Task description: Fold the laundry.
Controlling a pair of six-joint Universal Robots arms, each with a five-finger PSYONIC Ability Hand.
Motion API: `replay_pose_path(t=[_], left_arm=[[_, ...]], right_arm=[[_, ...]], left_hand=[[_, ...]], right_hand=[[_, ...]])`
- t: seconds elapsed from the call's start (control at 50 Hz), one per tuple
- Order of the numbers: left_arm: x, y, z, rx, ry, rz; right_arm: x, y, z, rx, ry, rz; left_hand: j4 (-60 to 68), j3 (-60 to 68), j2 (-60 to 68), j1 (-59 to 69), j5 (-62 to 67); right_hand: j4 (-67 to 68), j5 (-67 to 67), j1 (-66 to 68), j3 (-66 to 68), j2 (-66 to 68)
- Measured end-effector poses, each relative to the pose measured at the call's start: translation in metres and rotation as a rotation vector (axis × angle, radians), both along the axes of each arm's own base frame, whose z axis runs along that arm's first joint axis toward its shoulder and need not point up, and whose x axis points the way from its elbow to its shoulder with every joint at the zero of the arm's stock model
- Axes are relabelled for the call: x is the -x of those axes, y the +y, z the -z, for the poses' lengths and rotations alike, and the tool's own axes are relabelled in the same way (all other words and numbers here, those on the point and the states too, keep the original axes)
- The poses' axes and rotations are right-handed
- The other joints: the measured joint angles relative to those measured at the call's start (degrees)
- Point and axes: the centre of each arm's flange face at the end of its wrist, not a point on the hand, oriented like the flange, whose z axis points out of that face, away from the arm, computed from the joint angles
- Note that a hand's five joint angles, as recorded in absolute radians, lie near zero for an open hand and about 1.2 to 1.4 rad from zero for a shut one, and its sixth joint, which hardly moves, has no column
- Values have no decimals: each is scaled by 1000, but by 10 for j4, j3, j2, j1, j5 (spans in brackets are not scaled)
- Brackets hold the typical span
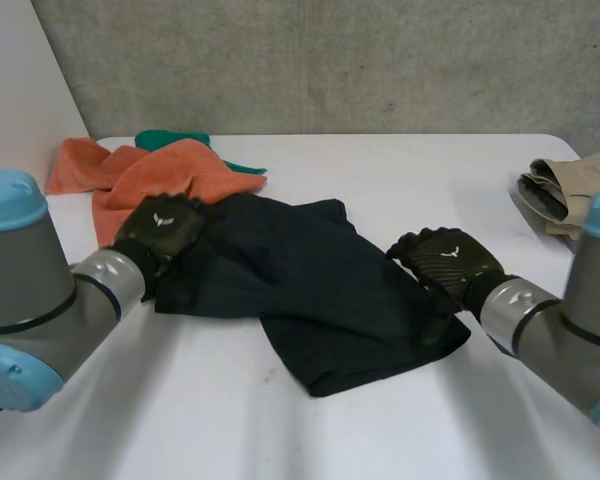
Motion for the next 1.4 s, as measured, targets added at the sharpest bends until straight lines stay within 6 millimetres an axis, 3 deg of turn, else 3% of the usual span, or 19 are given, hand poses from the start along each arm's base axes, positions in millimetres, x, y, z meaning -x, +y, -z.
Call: replay_pose_path(t=[0.16, 0.28, 0.32, 0.34, 0.38, 0.5, 0.56, 0.6, 0.66, 0.68, 0.76, 0.78, 0.84, 0.88, 1.0, 1.12, 1.2, 1.3, 1.4], left_arm=[[-2, -3, 31, -53, -72, -32], [3, -13, 43, -35, -62, -31], [6, -20, 47, -3, -50, -31], [7, -23, 47, 11, -46, -32], [10, -31, 45, 62, -35, -33], [26, -37, 27, 178, -10, -15], [54, -23, -4, 280, 59, 42], [76, -5, -27, 328, 144, 100], [97, 18, -45, 338, 243, 170], [110, 34, -52, 322, 311, 221], [132, 61, -55, 241, 433, 323], [141, 71, -49, 179, 479, 365], [150, 80, -36, 85, 521, 407], [152, 82, -28, 43, 528, 420], [140, 72, -24, 8, 525, 389], [90, 32, -47, 76, 511, 234], [62, 17, -52, 98, 482, 154], [36, 7, -45, 81, 412, 75], [14, 2, -27, 39, 293, 14]], right_arm=[[-9, -10, 18, -11, 26, 14], [-10, -13, 20, -9, 30, 22], [-9, -13, 20, -7, 30, 25], [-9, -13, 19, -7, 30, 26], [-7, -13, 19, -8, 30, 30], [-4, -13, 14, 3, 26, 45], [-2, -14, 3, 34, 15, 60], [0, -16, -5, 62, 5, 72], [3, -20, -14, 97, -5, 92], [5, -23, -18, 116, -11, 106], [11, -31, -27, 156, -22, 139], [14, -34, -30, 171, -25, 152], [17, -38, -33, 183, -29, 165], [19, -39, -34, 185, -29, 170], [21, -43, -35, 191, -31, 178], [20, -46, -42, 208, -35, 173], [17, -46, -45, 218, -35, 164], [5, -36, -48, 210, -37, 119], [-24, -10, -55, 166, -41, 5]], left_hand=[[68, 66, 63, 77, 66], [226, 223, 219, 247, 220], [399, 393, 393, 421, 391], [399, 393, 393, 421, 391], [520, 503, 517, 524, 506], [555, 539, 547, 528, 520], [556, 540, 547, 528, 520], [556, 544, 547, 528, 520], [557, 547, 547, 528, 520], [557, 547, 547, 528, 520], [544, 537, 534, 524, 517], [389, 389, 372, 378, 391], [104, 109, 100, 63, 108], [7, 8, 2, -14, 16], [-14, -11, -19, -17, -6], [-14, -11, -19, -17, -6], [-14, -11, -19, -17, -6], [-14, -11, -19, -17, -6], [-14, -11, -19, -16, -6]], right_hand=[[0, 0, 0, 0, 0], [0, 0, 0, 0, 0], [0, 0, 0, 0, 0], [0, 0, 0, 0, 0], [0, 0, 0, 0, 0], [0, 0, 0, 0, 0], [0, 0, 0, 0, 0], [0, 0, 0, 0, 0], [0, 0, 0, 0, 0], [0, 0, 0, 0, 0], [0, 0, 0, 0, 0], [0, 0, 0, 0, 0], [0, 0, 0, 0, 0], [0, 0, 0, 0, 0], [0, 0, 0, 0, 0], [0, 0, 0, 0, 0], [0, 0, 0, 0, 0], [0, 0, 0, 0, 0], [0, 0, 0, 0, 0]])
